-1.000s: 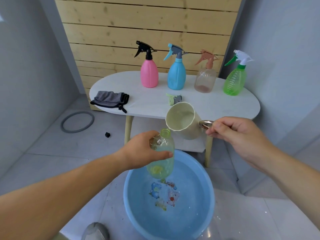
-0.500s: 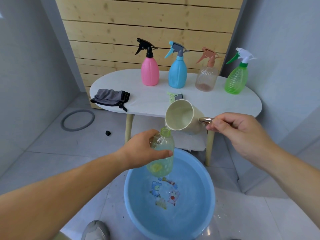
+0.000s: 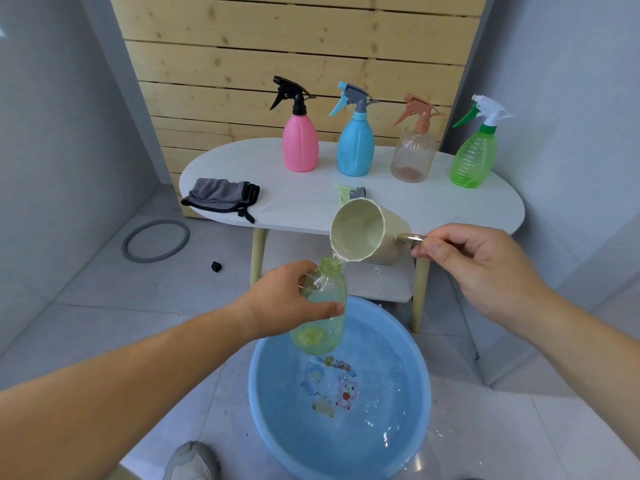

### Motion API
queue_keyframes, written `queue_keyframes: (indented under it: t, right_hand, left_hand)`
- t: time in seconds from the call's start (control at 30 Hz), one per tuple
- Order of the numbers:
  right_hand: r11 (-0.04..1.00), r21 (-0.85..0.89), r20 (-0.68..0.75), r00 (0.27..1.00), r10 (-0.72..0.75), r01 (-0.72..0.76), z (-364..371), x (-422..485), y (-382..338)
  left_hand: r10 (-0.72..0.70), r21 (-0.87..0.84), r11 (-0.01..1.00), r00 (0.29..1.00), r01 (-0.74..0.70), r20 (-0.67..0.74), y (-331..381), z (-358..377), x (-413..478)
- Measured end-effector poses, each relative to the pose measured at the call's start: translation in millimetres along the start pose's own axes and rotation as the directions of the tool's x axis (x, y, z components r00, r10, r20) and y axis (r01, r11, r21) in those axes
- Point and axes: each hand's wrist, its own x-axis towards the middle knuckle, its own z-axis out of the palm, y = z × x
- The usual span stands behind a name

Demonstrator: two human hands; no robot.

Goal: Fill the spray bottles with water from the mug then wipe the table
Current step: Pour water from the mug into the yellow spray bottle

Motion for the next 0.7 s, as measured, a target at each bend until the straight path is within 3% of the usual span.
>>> queue_keyframes:
  t: [0.7]
  right_hand:
    - [0.997, -0.066, -0.024, 0.999, -0.04, 0.038, 0.2, -0.8, -0.9]
  left_hand:
    - [-0.011, 0.024, 1.0, 1.0, 0.011, 0.0, -3.3, 1.5, 2.9]
